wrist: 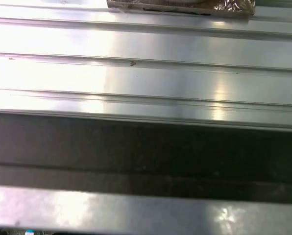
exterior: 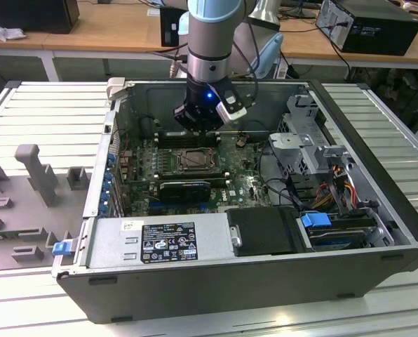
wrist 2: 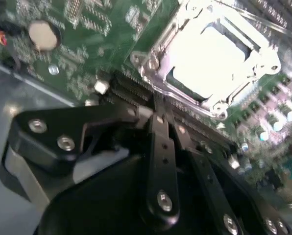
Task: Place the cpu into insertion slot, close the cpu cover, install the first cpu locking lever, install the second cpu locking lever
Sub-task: 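Install the first cpu locking lever, then install the second cpu locking lever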
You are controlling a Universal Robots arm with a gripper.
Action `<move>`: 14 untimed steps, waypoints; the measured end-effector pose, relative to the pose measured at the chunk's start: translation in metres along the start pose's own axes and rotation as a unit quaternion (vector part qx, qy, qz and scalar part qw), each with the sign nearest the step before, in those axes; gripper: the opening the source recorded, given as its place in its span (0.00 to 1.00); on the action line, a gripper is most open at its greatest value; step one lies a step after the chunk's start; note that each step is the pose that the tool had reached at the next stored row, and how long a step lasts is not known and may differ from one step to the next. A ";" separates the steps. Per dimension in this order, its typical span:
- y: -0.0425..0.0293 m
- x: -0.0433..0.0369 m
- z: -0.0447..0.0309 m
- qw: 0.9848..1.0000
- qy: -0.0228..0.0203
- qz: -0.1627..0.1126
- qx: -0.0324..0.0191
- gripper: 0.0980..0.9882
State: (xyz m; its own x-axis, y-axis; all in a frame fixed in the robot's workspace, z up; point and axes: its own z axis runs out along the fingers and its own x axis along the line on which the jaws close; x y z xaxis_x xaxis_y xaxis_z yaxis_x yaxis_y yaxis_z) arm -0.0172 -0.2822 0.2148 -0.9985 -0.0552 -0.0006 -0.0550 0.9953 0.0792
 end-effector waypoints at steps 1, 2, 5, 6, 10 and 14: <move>-0.0006 0.0000 -0.0001 1.000 0.000 0.000 0.000 0.01; -0.0019 0.0002 -0.0001 1.000 0.000 0.000 0.000 0.01; -0.0043 0.0003 -0.0003 1.000 0.000 0.000 0.000 0.01; -0.0046 0.0003 -0.0003 1.000 0.000 0.000 0.000 0.01; -0.0059 0.0004 -0.0004 1.000 0.000 0.000 0.000 0.01; -0.0077 0.0005 -0.0005 1.000 0.000 0.000 0.000 0.01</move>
State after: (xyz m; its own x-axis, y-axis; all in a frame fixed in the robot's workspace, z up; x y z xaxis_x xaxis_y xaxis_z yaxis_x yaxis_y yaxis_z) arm -0.0172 -0.2900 0.2147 -0.9985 -0.0549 -0.0005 -0.0548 0.9954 0.0790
